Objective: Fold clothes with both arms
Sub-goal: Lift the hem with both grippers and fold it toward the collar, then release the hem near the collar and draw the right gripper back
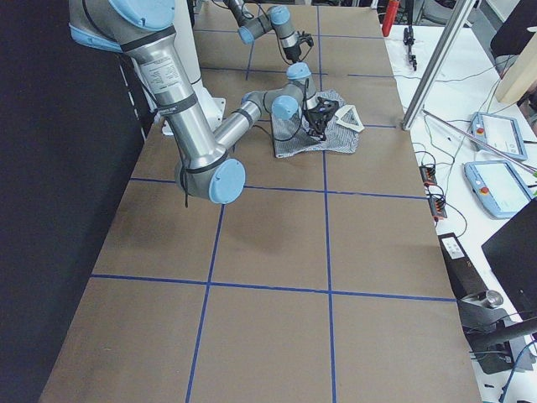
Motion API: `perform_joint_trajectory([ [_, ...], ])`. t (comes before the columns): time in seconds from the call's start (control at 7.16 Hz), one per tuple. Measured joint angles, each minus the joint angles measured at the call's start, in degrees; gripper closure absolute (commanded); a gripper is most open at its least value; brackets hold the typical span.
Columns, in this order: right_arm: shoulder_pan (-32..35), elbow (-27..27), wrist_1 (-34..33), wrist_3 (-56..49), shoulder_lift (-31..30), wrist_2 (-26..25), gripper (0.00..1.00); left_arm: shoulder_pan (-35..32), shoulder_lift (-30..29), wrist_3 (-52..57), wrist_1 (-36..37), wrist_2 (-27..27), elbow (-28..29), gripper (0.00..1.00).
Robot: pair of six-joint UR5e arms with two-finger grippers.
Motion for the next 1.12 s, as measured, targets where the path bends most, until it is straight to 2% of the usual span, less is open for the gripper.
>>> perform_joint_trajectory([
  [0.14, 1.0, -7.1, 2.9, -0.1, 3.9, -0.3, 1.0, -1.5, -1.9, 1.8, -2.4, 1.4, 4.2, 1.0],
  [0.28, 1.4, -12.6, 5.9, -0.2, 6.9, -0.6, 0.74, -2.2, -3.3, 3.2, -4.1, 3.4, 7.0, 0.94],
  [0.42, 1.3, -15.5, 7.4, -0.2, 8.4, -0.7, 0.58, -2.4, -4.6, 3.8, -5.9, 4.3, 9.8, 0.87],
  [0.7, 0.8, -17.1, 8.3, -0.1, 9.2, -1.1, 0.49, -2.4, -5.6, 4.0, -9.3, 4.9, 12.6, 0.66],
  [0.98, 0.9, -15.3, 9.1, 0.1, 8.5, -1.5, 0.41, -2.4, -4.6, 4.1, -12.7, 4.9, 12.8, 0.59],
  [1.12, 1.4, -11.8, 9.3, 0.2, 6.7, -0.9, 0.38, -2.5, -3.6, 4.1, -14.3, 4.8, 12.5, 0.59],
])
